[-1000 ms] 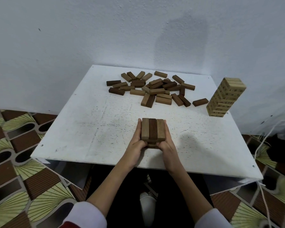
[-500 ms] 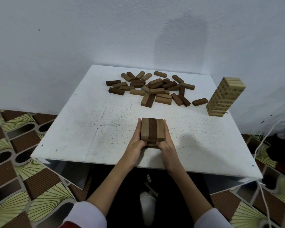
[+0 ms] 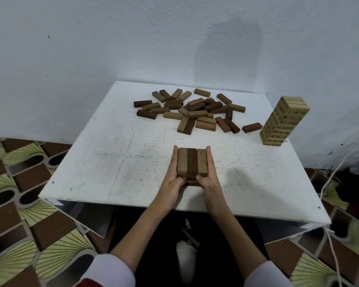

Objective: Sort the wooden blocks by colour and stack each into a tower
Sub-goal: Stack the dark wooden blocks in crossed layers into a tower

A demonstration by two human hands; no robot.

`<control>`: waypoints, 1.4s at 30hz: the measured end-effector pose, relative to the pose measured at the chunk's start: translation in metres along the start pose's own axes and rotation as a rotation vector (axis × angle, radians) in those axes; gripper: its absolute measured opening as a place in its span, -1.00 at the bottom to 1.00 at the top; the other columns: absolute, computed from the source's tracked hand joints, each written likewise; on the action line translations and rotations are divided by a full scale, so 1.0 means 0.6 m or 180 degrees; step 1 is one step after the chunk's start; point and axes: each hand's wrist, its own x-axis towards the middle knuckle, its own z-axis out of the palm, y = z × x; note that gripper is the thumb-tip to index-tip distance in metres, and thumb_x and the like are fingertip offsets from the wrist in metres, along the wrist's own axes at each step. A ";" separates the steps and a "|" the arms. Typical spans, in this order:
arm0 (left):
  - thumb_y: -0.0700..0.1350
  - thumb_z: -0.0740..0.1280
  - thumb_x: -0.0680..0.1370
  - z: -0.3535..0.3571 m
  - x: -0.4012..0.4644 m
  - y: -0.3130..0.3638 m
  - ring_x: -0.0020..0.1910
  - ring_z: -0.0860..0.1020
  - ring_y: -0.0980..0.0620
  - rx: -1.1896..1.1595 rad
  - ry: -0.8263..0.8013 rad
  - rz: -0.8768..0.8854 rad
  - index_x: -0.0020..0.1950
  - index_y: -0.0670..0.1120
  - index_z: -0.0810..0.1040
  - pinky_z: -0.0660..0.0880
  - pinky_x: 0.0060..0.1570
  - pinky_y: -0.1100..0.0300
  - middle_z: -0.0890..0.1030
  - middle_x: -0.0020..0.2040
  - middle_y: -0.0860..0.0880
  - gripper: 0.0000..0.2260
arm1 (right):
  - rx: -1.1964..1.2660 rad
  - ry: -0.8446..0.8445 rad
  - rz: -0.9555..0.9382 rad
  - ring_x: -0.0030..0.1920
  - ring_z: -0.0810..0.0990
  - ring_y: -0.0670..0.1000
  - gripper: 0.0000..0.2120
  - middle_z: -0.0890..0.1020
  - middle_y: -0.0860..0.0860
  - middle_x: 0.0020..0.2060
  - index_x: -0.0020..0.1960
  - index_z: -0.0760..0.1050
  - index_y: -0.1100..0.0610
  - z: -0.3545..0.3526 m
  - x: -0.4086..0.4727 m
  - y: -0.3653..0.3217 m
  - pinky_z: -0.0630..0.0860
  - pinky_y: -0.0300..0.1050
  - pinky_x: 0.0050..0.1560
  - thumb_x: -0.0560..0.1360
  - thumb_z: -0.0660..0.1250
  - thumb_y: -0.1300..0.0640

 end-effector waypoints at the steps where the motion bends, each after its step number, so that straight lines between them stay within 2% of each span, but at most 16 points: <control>1: -0.53 -0.06 0.53 -0.001 0.000 -0.001 0.00 0.47 0.52 0.0002 -0.0003 -0.0008 0.54 -0.05 -0.09 0.41 -0.07 0.53 0.24 0.39 -0.04 -0.34 | -0.0003 0.0003 0.0011 0.45 0.17 -0.11 -0.23 0.16 -0.07 0.48 0.52 -0.08 -0.14 0.000 0.000 -0.001 0.19 0.01 0.45 0.36 0.11 0.09; 7: -0.50 -0.01 0.54 -0.008 0.002 -0.010 0.21 0.39 0.30 0.0126 0.0081 0.0010 0.54 0.01 -0.07 0.44 -0.01 0.47 0.20 0.48 -0.03 -0.32 | -0.0017 -0.0006 0.0059 0.47 0.13 -0.11 -0.20 0.13 -0.07 0.49 0.53 -0.09 -0.09 0.000 -0.001 0.000 0.17 0.09 0.46 0.35 0.13 0.12; 10: -0.53 0.01 0.50 -0.012 0.008 -0.018 0.29 0.41 0.15 0.0090 0.0064 -0.0068 0.55 0.06 -0.06 0.48 0.16 0.28 0.23 0.48 -0.03 -0.25 | 0.0021 0.0006 0.0186 0.48 0.11 -0.11 -0.14 0.11 -0.08 0.50 0.54 -0.10 -0.04 -0.001 0.000 0.001 0.18 0.09 0.46 0.30 0.15 0.16; 13: -0.52 0.11 0.48 -0.017 0.016 -0.026 0.24 0.45 0.14 0.0424 0.0100 -0.0191 0.55 0.07 -0.08 0.44 0.20 0.20 0.27 0.46 -0.05 -0.20 | -0.0035 -0.0006 0.0257 0.48 0.12 -0.10 -0.12 0.12 -0.08 0.50 0.53 -0.12 -0.04 0.001 0.003 0.005 0.17 0.07 0.47 0.29 0.17 0.20; 15: -0.44 0.21 0.46 -0.018 0.019 -0.027 0.34 0.38 0.12 0.0666 0.0113 -0.0204 0.55 0.07 -0.11 0.37 0.31 0.15 0.26 0.48 -0.03 -0.17 | -0.0069 -0.0003 0.0282 0.48 0.12 -0.09 -0.12 0.12 -0.07 0.50 0.53 -0.12 -0.04 0.002 0.005 0.007 0.15 0.07 0.48 0.30 0.18 0.21; 17: -0.40 0.25 0.46 -0.018 0.020 -0.028 0.39 0.31 0.14 0.0822 0.0121 -0.0216 0.55 0.06 -0.11 0.31 0.32 0.29 0.24 0.49 0.00 -0.17 | -0.0090 0.0000 0.0305 0.48 0.11 -0.09 -0.13 0.11 -0.07 0.51 0.53 -0.12 -0.02 0.003 0.006 0.007 0.13 0.05 0.49 0.30 0.18 0.20; 19: -0.43 0.23 0.49 -0.018 0.021 -0.029 0.39 0.28 0.18 0.0922 0.0122 -0.0224 0.55 0.04 -0.11 0.28 0.20 0.50 0.22 0.50 0.02 -0.20 | -0.0105 0.0002 0.0316 0.48 0.11 -0.09 -0.13 0.11 -0.06 0.51 0.53 -0.11 -0.02 0.003 0.007 0.008 0.13 0.05 0.49 0.30 0.18 0.19; 21: -0.43 0.22 0.50 -0.017 0.021 -0.028 0.37 0.28 0.21 0.0990 0.0116 -0.0222 0.55 0.03 -0.12 0.26 0.09 0.61 0.21 0.50 0.02 -0.21 | -0.0130 0.0011 0.0322 0.48 0.13 -0.08 -0.13 0.13 -0.06 0.50 0.54 -0.10 -0.03 0.002 0.008 0.011 0.14 0.06 0.48 0.30 0.19 0.19; 26: -0.44 0.19 0.51 -0.014 0.020 -0.026 0.27 0.29 0.29 0.1021 0.0091 -0.0174 0.55 0.00 -0.14 0.22 -0.02 0.68 0.21 0.48 0.03 -0.23 | -0.0156 -0.0005 0.0324 0.47 0.17 -0.07 -0.13 0.18 -0.04 0.49 0.54 -0.07 0.00 0.002 0.010 0.014 0.17 0.06 0.47 0.30 0.19 0.20; 30: -0.44 0.17 0.51 -0.015 0.021 -0.030 0.30 0.26 0.28 0.1084 0.0092 -0.0156 0.55 0.02 -0.14 0.21 0.01 0.68 0.21 0.49 0.03 -0.23 | -0.0182 0.0018 0.0307 0.47 0.17 -0.06 -0.14 0.19 -0.03 0.48 0.54 -0.07 0.00 0.002 0.011 0.015 0.17 0.06 0.47 0.30 0.18 0.20; 32: -0.44 0.16 0.51 -0.015 0.020 -0.029 0.33 0.27 0.25 0.1049 0.0088 -0.0163 0.55 0.03 -0.13 0.26 0.13 0.59 0.20 0.50 0.03 -0.23 | -0.0203 0.0021 0.0299 0.47 0.17 -0.05 -0.14 0.19 -0.03 0.49 0.54 -0.08 0.00 0.002 0.012 0.016 0.17 0.07 0.47 0.30 0.18 0.18; 34: -0.44 0.15 0.51 -0.017 0.021 -0.030 0.40 0.26 0.17 0.0928 0.0071 -0.0163 0.55 0.04 -0.13 0.28 0.35 0.31 0.19 0.51 0.01 -0.24 | -0.0210 0.0032 0.0291 0.48 0.16 -0.04 -0.15 0.18 -0.02 0.49 0.54 -0.08 -0.01 0.003 0.012 0.018 0.16 0.08 0.47 0.31 0.18 0.17; 36: -0.40 0.17 0.51 -0.017 0.021 -0.031 0.44 0.23 0.11 0.0880 0.0074 -0.0160 0.55 0.05 -0.12 0.23 0.43 0.08 0.19 0.52 0.00 -0.24 | -0.0203 0.0038 0.0289 0.48 0.15 -0.04 -0.16 0.17 -0.03 0.49 0.53 -0.08 -0.03 0.003 0.012 0.018 0.15 0.09 0.47 0.32 0.18 0.17; 39: -0.25 0.19 0.43 -0.017 0.019 -0.030 0.46 0.23 0.08 0.0781 0.0068 -0.0202 0.55 0.10 -0.11 0.23 0.43 -0.04 0.20 0.51 0.01 -0.21 | -0.0179 0.0027 0.0293 0.48 0.15 -0.05 -0.16 0.17 -0.04 0.49 0.53 -0.08 -0.05 0.003 0.012 0.018 0.15 0.09 0.47 0.33 0.19 0.16; 42: -0.35 0.18 0.47 -0.018 0.020 -0.031 0.45 0.24 0.06 0.0765 0.0082 -0.0177 0.55 0.07 -0.11 0.22 0.43 -0.05 0.20 0.51 -0.02 -0.23 | -0.0136 0.0010 0.0287 0.48 0.15 -0.07 -0.16 0.17 -0.05 0.49 0.53 -0.08 -0.05 0.003 0.011 0.016 0.16 0.08 0.47 0.33 0.20 0.15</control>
